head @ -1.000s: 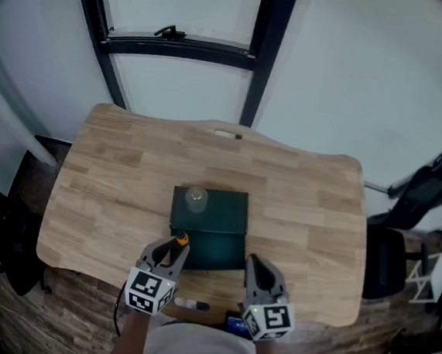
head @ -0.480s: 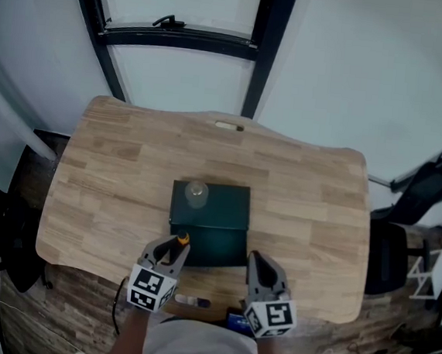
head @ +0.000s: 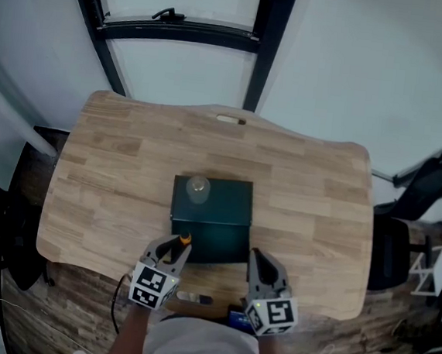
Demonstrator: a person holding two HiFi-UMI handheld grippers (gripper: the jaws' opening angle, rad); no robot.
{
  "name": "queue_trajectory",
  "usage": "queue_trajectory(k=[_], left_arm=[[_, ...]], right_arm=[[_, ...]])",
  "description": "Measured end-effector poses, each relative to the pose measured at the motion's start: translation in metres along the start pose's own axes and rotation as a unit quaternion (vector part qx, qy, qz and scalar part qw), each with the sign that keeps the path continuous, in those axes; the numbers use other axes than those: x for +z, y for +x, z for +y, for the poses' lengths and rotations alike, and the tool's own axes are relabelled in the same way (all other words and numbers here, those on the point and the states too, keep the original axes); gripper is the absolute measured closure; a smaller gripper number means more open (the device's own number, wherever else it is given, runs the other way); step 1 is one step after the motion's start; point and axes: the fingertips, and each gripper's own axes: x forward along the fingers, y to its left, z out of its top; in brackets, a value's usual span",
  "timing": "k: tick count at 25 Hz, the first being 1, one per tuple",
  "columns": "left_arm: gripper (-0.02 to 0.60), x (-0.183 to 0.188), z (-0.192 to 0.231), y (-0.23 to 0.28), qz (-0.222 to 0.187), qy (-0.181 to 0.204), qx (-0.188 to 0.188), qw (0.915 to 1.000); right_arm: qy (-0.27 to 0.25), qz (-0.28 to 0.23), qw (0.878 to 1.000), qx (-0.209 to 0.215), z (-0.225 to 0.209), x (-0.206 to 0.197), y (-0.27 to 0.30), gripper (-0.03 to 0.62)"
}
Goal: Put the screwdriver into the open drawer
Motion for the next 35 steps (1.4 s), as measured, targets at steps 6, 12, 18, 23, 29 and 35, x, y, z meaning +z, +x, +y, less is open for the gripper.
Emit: queue_trajectory(k=[6,12,18,23,29,35], left_arm=[[0.482,0.004,0.001,0.002,0.009,0.022,-0.003,0.9997],[0.482,0.001,0.001,0.003,0.023,0.04,-0.007,0.9989],[0.482,-0.003,0.001,0.005,0.041,0.053,-0.013,0.9976],[0.482,-0.01,-0.002,0.008,0.06,0.065,-0.023,0.9958],[0.482,-0.016,-0.005,0.015,0.081,0.074,-0.035,0.9934],[0.482,-0.019,-0.005,0.017,0.092,0.071,-0.046,0.9922]], right_arm=[[0.006,0.006,1.0,-0.001,0.0,-0.001,0.001,0.597],[0.005,0.006,1.0,-0.006,-0.003,-0.004,0.002,0.597],[0.01,0.008,1.0,-0.006,-0.005,-0.008,0.003,0.597],[0.011,0.007,1.0,-0.008,-0.008,-0.008,0.004,0.597],[0.014,0.009,1.0,-0.014,-0.014,-0.008,0.004,0.597],[0.016,0.01,1.0,-0.015,-0.015,-0.009,0.007,0.597]])
